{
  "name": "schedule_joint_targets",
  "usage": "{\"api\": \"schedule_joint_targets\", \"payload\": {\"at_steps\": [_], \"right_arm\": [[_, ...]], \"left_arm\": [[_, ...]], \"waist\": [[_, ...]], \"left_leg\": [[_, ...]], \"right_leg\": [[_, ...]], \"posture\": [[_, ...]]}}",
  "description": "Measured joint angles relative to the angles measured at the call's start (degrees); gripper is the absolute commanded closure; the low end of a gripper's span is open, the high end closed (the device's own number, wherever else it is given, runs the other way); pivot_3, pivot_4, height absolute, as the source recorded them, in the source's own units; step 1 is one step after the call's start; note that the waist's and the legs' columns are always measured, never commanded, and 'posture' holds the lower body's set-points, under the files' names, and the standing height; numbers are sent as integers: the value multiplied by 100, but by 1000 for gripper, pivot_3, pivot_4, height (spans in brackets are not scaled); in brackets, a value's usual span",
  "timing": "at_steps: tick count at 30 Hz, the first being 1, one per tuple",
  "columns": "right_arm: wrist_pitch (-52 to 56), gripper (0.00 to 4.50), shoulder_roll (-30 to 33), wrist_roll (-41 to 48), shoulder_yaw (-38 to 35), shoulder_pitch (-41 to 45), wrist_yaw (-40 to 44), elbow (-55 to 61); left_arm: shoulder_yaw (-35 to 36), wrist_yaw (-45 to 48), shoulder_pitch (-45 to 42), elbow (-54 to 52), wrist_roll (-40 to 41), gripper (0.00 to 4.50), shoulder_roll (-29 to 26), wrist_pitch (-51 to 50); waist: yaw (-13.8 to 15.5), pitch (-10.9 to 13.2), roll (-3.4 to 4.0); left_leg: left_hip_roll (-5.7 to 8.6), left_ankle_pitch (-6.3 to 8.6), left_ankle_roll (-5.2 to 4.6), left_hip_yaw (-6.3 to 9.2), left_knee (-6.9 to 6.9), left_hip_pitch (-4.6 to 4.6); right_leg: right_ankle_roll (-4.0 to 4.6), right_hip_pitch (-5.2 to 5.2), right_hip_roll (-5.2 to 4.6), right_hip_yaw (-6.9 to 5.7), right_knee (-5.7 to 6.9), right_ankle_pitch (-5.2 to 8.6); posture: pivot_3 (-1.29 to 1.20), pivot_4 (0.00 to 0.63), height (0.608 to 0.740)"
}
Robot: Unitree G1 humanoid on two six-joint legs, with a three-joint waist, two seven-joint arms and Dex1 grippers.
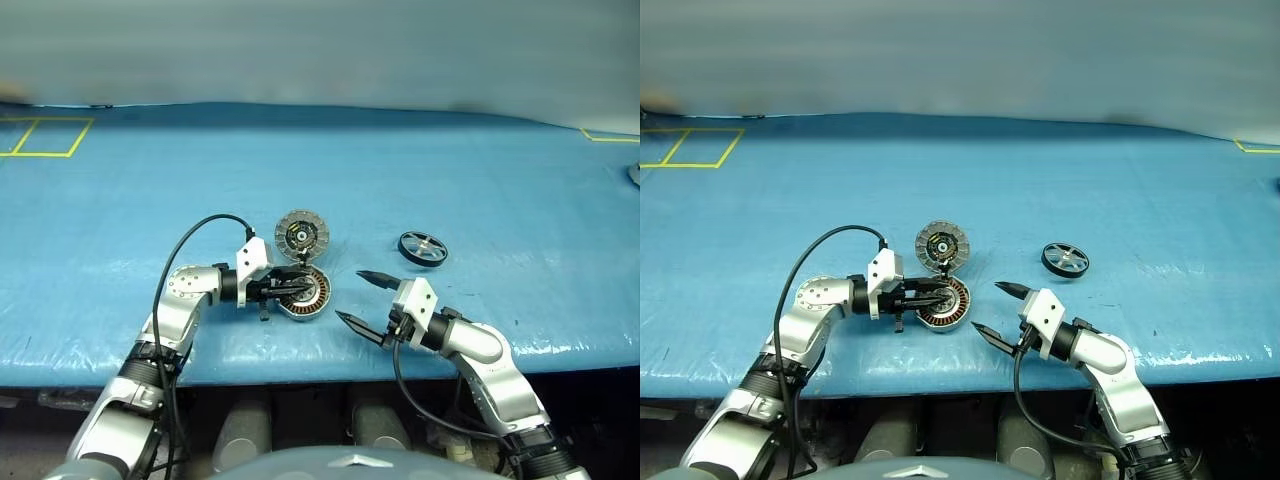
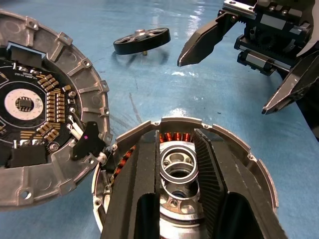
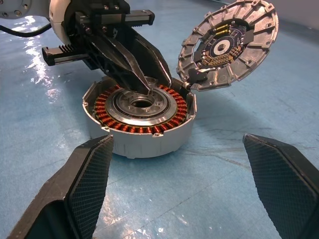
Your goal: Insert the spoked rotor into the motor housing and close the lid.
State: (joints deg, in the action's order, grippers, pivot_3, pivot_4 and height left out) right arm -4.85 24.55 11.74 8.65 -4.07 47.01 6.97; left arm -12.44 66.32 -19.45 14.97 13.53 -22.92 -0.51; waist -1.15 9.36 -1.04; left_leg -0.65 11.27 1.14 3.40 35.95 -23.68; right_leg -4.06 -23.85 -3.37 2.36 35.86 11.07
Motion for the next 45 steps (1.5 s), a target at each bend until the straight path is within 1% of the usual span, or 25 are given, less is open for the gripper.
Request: {"api": "schedule_joint_targets", "payload": {"at_steps": [5,11,13,14,19,26,31,34,37,40,45], "right_arm": [[-6,132,1,-41,0,-20,-74,0],[-10,132,22,-51,-1,-21,-82,0],[-10,132,25,-53,-1,-21,-80,0],[-16,132,25,-62,-1,-21,-83,0],[-89,132,28,-118,0,-21,-104,0],[-90,132,34,-166,0,-19,-108,0],[-84,132,31,-151,0,-13,-108,0],[-5,132,21,-55,-13,1,-116,18],[64,132,22,31,-34,58,-125,72],[191,759,24,215,-88,123,-96,179],[393,2311,75,340,-115,369,10,291]], "left_arm": [[-40,-2,-29,178,-153,3823,9,125],[-34,0,-32,222,-148,3823,14,129],[-33,-3,-35,230,-147,3096,21,128],[-33,-5,-35,238,-147,2859,27,138],[51,-87,-43,294,-140,1224,113,333],[146,-130,21,203,7,1224,135,378],[348,-190,254,-229,266,1224,74,304],[570,-328,546,-607,524,1224,68,162],[771,-561,821,-915,563,1224,14,109],[886,-777,1149,-1067,553,1182,-24,99],[915,-1010,1456,-1075,523,1182,-20,106]], "waist": [[1,0,0],[1,0,0],[1,0,0],[0,0,0],[4,0,0],[-5,0,0],[-1,0,0],[-14,0,0],[-9,0,1],[-5,0,1],[5,-1,1]], "left_leg": [[0,0,0,0,0,0],[0,0,0,0,2,2],[0,0,0,0,2,2],[0,0,0,0,2,2],[0,0,0,0,3,2],[0,0,-1,0,4,2],[0,0,-1,0,4,5],[-1,0,-1,-1,4,5],[-2,0,-1,1,4,8],[-1,0,-1,-1,5,9],[-2,-1,-1,0,7,9]], "right_leg": [[0,0,0,0,0,0],[0,3,0,0,1,0],[0,3,0,0,2,0],[0,3,0,0,2,0],[0,3,0,0,2,0],[0,4,1,1,4,0],[0,5,1,1,6,0],[0,5,0,4,5,0],[0,7,1,3,7,0],[0,8,1,5,7,0],[0,8,1,4,7,0]], "posture": [[0,150,740],[0,150,740],[0,150,740],[0,150,740],[0,150,740],[0,150,740],[0,150,740],[0,150,740],[0,150,740],[0,150,740],[0,150,740]]}}
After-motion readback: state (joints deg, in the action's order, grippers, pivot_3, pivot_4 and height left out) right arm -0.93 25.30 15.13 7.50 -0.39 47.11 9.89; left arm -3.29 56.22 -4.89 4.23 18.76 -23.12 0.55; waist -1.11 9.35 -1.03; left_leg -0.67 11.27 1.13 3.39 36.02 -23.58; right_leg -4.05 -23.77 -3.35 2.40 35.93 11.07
